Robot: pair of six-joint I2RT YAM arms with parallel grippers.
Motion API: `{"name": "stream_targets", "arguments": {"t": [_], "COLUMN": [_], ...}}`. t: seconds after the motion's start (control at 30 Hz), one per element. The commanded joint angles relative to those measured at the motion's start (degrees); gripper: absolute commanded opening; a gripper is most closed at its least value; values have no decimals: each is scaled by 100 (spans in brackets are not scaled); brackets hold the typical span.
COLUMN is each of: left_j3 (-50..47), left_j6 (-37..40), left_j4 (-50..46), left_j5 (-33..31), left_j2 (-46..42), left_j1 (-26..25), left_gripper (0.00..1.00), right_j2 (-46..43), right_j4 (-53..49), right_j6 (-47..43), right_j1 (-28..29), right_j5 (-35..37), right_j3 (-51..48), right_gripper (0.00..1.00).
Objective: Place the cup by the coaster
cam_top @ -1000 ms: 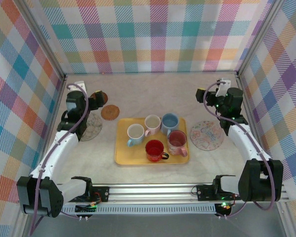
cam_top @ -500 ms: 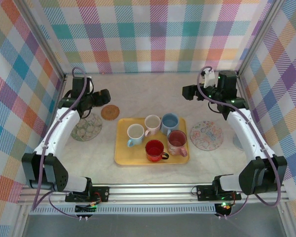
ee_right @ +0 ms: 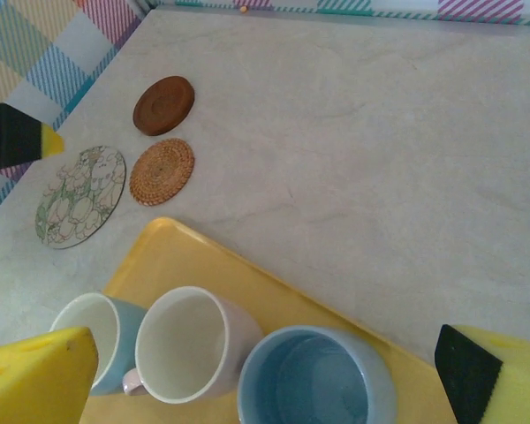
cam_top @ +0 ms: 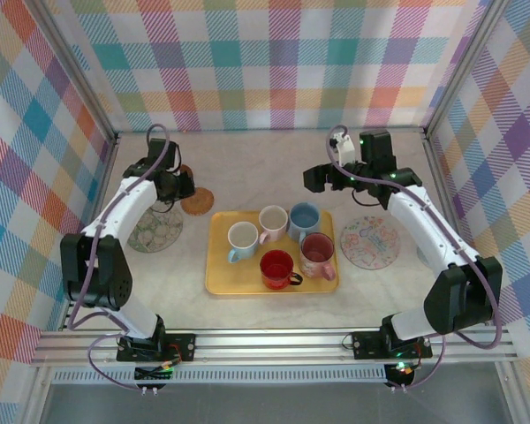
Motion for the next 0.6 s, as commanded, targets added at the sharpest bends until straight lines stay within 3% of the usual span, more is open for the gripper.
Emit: {"name": "stream_targets", "arguments": {"t": [0.0,0.57], "left_j3": [33,478], "left_j6": [98,353], "left_j4": [54,511], "left_j5": [147,-133], "left_j2": [310,1886], "left_j1": [-39,-50], "left_gripper": [3,0], "right_j2": [75,-162], "right_j4": [49,195], "right_j6": [187,427], "right_j1": [101,170], "right_j5": [-53,325], "right_j3": [146,-265], "right_gripper": [99,99]}}
